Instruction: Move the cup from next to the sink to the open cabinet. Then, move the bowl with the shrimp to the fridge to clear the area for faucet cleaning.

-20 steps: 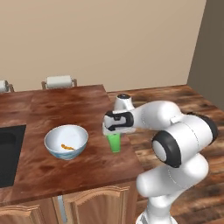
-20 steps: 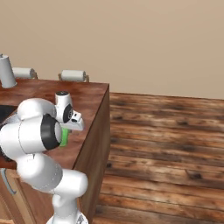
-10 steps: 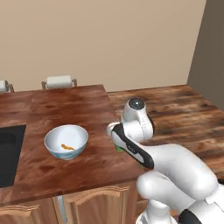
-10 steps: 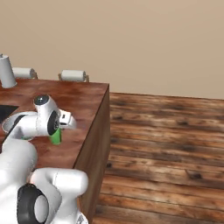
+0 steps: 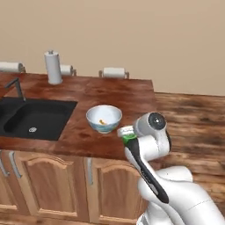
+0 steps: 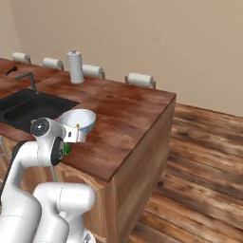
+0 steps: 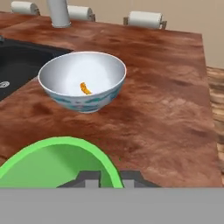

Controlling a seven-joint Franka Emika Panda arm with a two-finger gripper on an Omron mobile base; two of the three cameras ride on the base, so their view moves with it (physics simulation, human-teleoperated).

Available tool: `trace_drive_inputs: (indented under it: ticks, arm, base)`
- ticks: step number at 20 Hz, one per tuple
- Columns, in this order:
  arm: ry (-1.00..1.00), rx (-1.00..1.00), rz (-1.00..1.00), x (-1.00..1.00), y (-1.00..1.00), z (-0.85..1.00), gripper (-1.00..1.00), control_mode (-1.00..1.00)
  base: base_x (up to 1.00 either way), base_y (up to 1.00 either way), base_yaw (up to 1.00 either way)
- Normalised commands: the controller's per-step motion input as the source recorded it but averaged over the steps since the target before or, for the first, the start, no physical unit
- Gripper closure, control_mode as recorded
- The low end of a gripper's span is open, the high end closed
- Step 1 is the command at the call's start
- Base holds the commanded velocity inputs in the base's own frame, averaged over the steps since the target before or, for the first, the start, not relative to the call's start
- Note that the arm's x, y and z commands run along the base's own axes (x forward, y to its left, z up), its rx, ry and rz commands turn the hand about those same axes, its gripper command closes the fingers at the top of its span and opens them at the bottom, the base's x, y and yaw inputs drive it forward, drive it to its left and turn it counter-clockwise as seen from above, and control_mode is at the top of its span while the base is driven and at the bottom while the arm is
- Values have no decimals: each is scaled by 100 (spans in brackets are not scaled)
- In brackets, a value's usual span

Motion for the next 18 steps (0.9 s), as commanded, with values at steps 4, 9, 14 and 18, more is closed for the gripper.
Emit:
trace_drive_inputs:
  ticks: [4, 9, 14, 18]
  arm:
    - [0, 0, 0, 0, 0, 0, 100, 100]
    - [0, 0, 0, 0, 0, 0, 100, 100]
    - [0, 0, 0, 0, 0, 0, 100, 100]
    - [0, 0, 0, 0, 0, 0, 100, 100]
  base:
    - [-9, -3, 84]
    - [0, 0, 90]
    - [0, 0, 98]
    - [5, 0, 90]
